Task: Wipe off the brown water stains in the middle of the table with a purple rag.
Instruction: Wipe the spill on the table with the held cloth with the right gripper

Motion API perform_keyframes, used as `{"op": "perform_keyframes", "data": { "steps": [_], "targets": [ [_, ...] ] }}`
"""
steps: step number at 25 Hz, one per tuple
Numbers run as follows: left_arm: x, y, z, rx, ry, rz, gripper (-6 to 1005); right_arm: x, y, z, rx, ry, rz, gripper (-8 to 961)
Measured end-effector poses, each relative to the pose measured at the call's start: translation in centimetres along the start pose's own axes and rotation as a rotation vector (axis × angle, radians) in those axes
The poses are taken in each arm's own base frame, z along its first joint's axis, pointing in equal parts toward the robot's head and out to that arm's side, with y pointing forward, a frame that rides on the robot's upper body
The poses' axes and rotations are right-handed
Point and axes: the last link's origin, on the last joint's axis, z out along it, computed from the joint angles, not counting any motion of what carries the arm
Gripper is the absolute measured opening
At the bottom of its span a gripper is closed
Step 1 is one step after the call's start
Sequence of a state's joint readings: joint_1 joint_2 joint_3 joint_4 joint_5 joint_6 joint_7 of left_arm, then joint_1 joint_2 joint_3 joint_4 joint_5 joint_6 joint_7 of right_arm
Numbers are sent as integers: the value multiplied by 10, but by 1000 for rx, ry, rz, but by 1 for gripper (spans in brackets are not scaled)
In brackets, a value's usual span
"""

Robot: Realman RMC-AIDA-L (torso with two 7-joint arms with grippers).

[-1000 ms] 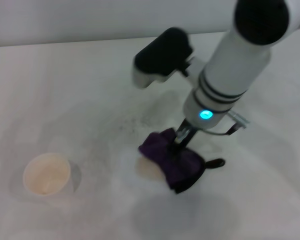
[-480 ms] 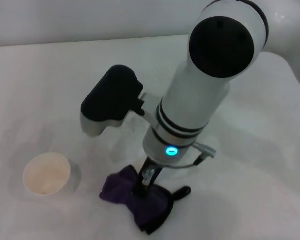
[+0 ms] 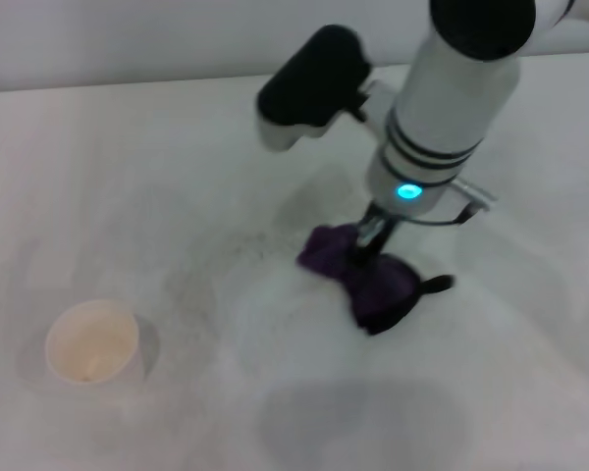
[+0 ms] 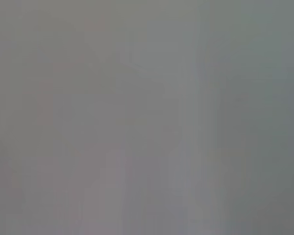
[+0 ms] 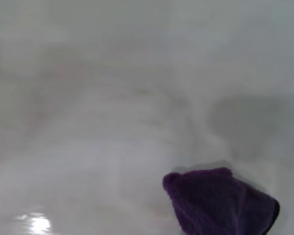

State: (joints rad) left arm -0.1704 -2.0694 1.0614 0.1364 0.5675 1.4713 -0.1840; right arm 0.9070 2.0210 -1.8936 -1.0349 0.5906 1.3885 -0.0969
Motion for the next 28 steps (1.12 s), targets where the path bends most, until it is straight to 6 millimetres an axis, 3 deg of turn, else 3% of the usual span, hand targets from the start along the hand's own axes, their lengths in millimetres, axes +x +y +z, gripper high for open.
{"op": "perform_keyframes", "data": {
  "steps": [2, 4, 12, 18, 22, 28],
  "targets": [
    [0, 0, 0, -1, 1, 0, 861, 4, -7, 5, 14, 21, 21, 80],
    [1, 0, 2, -3, 4, 1, 861, 4, -1, 7, -11, 23, 7, 80],
    [2, 0, 5, -5, 9, 1, 862, -8, 69, -2, -237, -38, -175, 81],
    [2, 0, 5, -4, 10, 1, 862, -8, 91, -3, -301, -33, -256, 81],
    [1, 0, 4, -4, 8, 1, 861, -11, 74, 0, -249, -56, -202, 81],
    [1, -2, 2, 7, 7, 4, 860, -2, 13, -7, -136, -103, -38, 81]
  ]
}}
